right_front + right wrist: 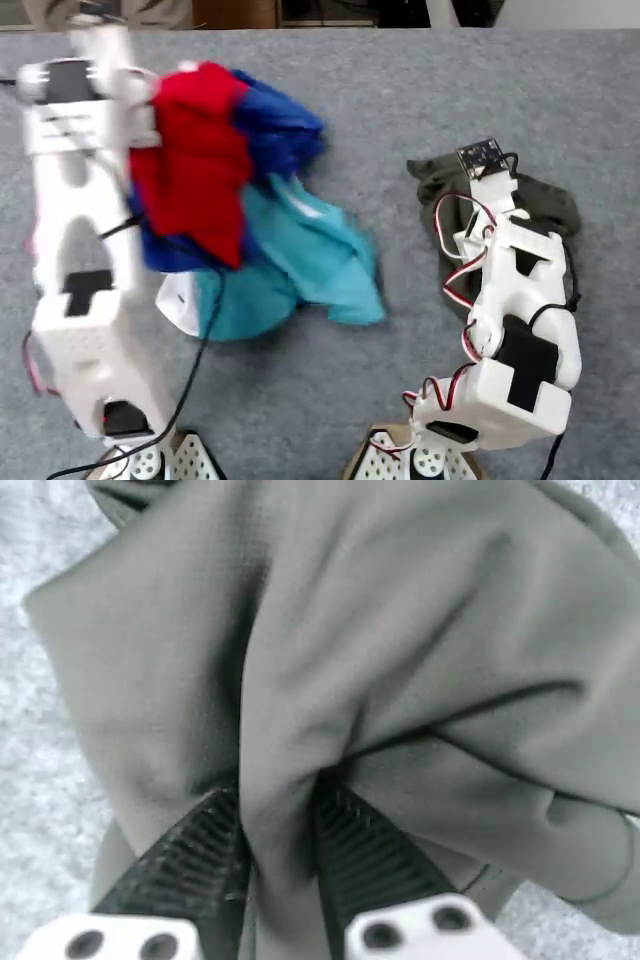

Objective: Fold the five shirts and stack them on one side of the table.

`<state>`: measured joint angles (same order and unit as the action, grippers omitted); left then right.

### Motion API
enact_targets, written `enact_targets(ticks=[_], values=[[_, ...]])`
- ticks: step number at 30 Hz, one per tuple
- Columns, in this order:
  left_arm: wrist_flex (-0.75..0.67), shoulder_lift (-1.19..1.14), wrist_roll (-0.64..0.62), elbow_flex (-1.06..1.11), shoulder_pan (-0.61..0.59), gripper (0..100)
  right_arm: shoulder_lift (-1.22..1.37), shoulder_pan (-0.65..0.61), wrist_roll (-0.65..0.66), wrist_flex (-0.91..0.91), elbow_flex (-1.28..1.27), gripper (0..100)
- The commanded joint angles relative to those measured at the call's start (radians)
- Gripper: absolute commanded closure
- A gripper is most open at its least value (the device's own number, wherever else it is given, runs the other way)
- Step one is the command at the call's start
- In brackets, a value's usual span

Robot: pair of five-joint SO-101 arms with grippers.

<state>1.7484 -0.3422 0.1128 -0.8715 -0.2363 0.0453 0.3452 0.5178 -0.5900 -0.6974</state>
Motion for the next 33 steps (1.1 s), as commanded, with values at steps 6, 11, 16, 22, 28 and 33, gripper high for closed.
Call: enact_targets(ticks=[6,11,16,22,28,33], values=[[0.003,0.159,0.002,-0.057,-0.351,98,-0.019,-0.022,-0.009,0.028,-0.001,99.7],[0.008,0.151,-0.103,-0.044,-0.373,98,-0.019,-0.025,-0.008,0.028,-0.002,99.7],[0.009,0.162,-0.147,-0.002,-0.167,84,-0.019,-0.044,-0.008,0.028,-0.004,99.7],[0.009,0.245,-0.173,0.172,0.129,73,-0.019,-0.041,-0.008,0.028,-0.004,99.7],[-0.034,0.214,-0.172,0.417,0.390,72,-0.019,-0.039,-0.008,0.028,-0.004,99.7],[-0.150,0.094,-0.170,0.614,0.483,73,-0.019,-0.038,-0.008,0.028,-0.004,99.7]])
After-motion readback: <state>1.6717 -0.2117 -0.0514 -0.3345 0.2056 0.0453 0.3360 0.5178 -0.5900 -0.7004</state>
